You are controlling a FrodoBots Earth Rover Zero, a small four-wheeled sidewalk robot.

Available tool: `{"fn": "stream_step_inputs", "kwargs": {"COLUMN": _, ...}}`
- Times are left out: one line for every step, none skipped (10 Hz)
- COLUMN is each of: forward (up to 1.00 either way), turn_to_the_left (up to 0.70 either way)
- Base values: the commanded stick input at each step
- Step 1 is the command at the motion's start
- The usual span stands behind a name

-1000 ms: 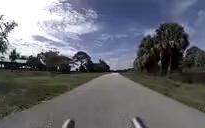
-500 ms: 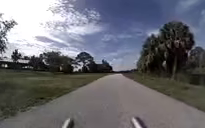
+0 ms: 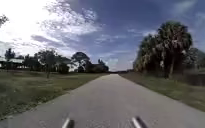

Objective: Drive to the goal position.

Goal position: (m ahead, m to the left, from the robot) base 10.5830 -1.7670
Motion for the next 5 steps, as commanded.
{"fn": "stream_step_inputs", "kwargs": {"forward": 0.69, "turn_to_the_left": 0.03}}
{"fn": "stream_step_inputs", "kwargs": {"forward": 0.69, "turn_to_the_left": 0.03}}
{"fn": "stream_step_inputs", "kwargs": {"forward": 0.69, "turn_to_the_left": 0.03}}
{"fn": "stream_step_inputs", "kwargs": {"forward": 0.69, "turn_to_the_left": 0.03}}
{"fn": "stream_step_inputs", "kwargs": {"forward": 0.69, "turn_to_the_left": 0.03}}
